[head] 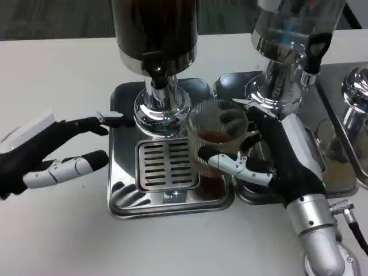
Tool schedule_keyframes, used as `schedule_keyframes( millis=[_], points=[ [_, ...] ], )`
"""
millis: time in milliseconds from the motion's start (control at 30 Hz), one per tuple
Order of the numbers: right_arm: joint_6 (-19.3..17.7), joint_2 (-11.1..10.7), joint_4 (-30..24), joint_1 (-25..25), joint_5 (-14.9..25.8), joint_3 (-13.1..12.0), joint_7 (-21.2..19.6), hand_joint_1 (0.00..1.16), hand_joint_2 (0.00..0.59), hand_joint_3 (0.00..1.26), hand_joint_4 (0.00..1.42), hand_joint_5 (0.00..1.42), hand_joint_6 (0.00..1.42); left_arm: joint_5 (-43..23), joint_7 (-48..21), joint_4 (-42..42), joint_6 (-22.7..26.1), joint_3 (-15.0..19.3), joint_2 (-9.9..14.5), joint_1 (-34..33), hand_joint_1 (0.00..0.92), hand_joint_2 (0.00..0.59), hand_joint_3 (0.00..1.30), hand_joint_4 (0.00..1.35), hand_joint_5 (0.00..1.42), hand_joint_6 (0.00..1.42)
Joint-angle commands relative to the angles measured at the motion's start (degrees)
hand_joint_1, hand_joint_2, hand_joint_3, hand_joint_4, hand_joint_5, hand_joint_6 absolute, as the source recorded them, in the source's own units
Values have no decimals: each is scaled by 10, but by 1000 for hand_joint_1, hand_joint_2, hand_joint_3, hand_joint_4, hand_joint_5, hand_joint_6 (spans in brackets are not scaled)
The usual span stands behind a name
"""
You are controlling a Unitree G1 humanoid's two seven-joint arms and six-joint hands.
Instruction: Grasp the cup under the faucet to collect the drink, then remove the cup.
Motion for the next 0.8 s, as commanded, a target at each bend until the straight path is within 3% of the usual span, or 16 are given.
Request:
schedule_keyframes(
  millis=[33, 367, 800],
  points=[
    [2, 0, -44, 12, 14, -9, 7, 694, 248, 509, 644, 684, 682, -6, 3, -25, -24, 1, 23, 24, 0, 147, 252, 137, 159, 256],
    [23, -4, -104, 47, 16, -16, 29, 697, 242, 510, 645, 702, 697, 26, 35, -55, -77, 3, 50, 67, 0, 139, 141, 10, 54, 196],
    [40, -8, -170, 79, 21, -21, 55, 714, 239, 518, 645, 717, 710, 22, 68, -102, -114, -9, 76, 116, 0, 137, 109, 0, 36, 170]
  ],
)
